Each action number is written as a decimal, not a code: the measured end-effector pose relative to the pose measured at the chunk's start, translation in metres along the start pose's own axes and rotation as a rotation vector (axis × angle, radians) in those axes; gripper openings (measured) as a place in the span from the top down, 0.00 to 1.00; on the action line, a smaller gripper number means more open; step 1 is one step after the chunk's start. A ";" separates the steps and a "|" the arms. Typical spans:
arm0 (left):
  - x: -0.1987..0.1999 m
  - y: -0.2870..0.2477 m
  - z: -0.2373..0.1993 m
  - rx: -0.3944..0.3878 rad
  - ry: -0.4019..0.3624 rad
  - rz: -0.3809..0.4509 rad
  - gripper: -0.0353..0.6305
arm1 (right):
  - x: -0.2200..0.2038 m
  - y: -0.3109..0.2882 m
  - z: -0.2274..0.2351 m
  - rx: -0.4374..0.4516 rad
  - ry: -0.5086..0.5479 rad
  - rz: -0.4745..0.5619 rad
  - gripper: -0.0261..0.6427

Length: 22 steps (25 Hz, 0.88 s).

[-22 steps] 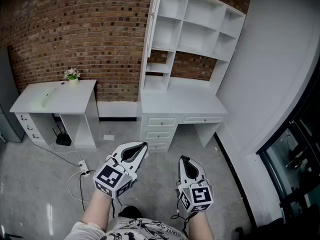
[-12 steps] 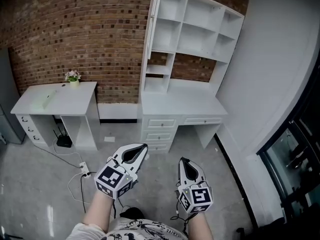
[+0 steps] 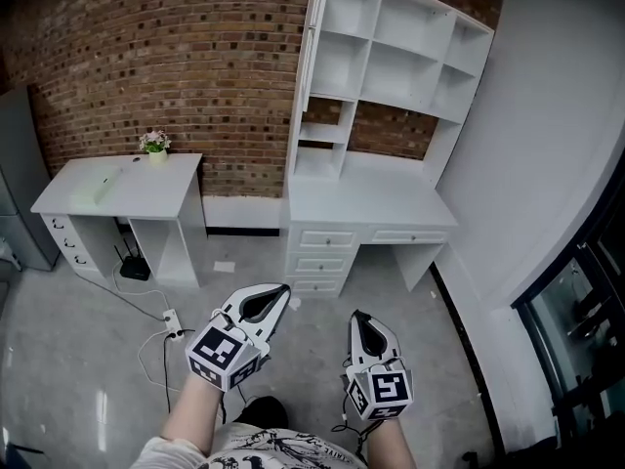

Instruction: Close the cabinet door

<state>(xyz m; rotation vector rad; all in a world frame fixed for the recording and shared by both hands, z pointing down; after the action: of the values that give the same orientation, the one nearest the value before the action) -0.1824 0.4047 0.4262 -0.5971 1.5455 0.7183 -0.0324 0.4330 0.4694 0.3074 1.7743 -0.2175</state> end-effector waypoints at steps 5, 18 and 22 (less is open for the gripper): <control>-0.011 -0.013 -0.017 0.029 0.011 -0.015 0.93 | -0.008 -0.018 0.013 -0.004 -0.036 0.022 0.95; -0.022 -0.124 -0.120 0.026 0.056 -0.028 0.93 | -0.032 -0.149 0.071 -0.009 -0.046 -0.033 0.95; -0.016 -0.171 -0.168 0.012 0.057 -0.021 0.93 | -0.030 -0.208 0.095 -0.023 -0.043 -0.037 0.95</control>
<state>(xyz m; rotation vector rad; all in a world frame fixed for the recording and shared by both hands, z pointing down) -0.1674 0.1648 0.4313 -0.6292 1.5929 0.6805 -0.0059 0.2040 0.4739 0.2519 1.7397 -0.2284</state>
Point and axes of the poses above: the fingertips, and each gripper's own axes: y backward along the fingers, z to its right, x out of its top, the point moved 2 cm from there along y, backward along the fingers, and after that the axes turned 7 degrees about y, right-handed, at the moved point
